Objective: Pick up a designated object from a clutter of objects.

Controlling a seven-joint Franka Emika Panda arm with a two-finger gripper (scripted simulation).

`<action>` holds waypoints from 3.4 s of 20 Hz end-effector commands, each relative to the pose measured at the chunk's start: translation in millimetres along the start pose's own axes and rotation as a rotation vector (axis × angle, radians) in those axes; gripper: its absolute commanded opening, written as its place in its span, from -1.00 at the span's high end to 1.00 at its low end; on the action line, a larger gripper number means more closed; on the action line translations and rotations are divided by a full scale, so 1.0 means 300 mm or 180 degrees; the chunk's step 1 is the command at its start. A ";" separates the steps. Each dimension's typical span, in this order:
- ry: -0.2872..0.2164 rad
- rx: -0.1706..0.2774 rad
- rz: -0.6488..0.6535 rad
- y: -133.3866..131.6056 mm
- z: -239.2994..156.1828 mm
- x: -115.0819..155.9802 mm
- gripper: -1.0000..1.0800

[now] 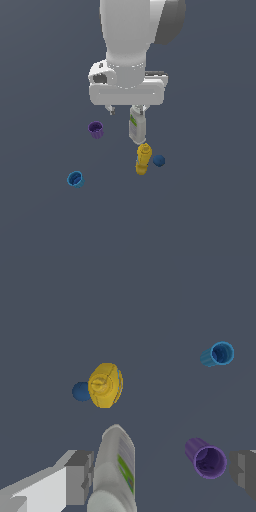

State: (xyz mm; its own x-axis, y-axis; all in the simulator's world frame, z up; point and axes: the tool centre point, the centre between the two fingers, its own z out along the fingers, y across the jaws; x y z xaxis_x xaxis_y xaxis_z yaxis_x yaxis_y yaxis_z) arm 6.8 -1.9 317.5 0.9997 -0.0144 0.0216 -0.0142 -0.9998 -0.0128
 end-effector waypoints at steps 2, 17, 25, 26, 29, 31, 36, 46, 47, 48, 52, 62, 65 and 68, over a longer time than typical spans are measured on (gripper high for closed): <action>0.0002 0.0001 -0.0003 -0.001 -0.001 0.000 -0.92; 0.0122 0.0045 -0.0182 -0.051 -0.057 0.030 -0.92; 0.0112 0.0037 -0.0344 -0.007 -0.017 0.080 -0.92; 0.0110 0.0035 -0.0376 0.002 -0.009 0.089 -0.92; 0.0102 0.0030 -0.0489 0.035 0.022 0.122 -0.92; 0.0096 0.0026 -0.0578 0.062 0.047 0.147 -0.92; 0.0076 0.0014 -0.0844 0.145 0.127 0.216 -0.92; 0.0028 -0.0004 -0.1402 0.333 0.318 0.331 -0.92; 0.0023 -0.0006 -0.1458 0.353 0.338 0.340 -0.92; 0.0018 -0.0007 -0.1515 0.373 0.359 0.348 -0.92; -0.0003 -0.0012 -0.1739 0.453 0.446 0.377 -0.92; -0.0055 -0.0015 -0.2241 0.634 0.652 0.413 -0.92; -0.0065 -0.0014 -0.2341 0.669 0.694 0.415 -0.92; -0.0073 -0.0013 -0.2415 0.696 0.726 0.415 -0.92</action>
State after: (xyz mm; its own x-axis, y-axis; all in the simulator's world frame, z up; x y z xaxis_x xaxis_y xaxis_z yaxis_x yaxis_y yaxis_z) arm 132.6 -205.9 104.4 0.7448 0.6673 0.0025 0.6673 -0.7448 0.0005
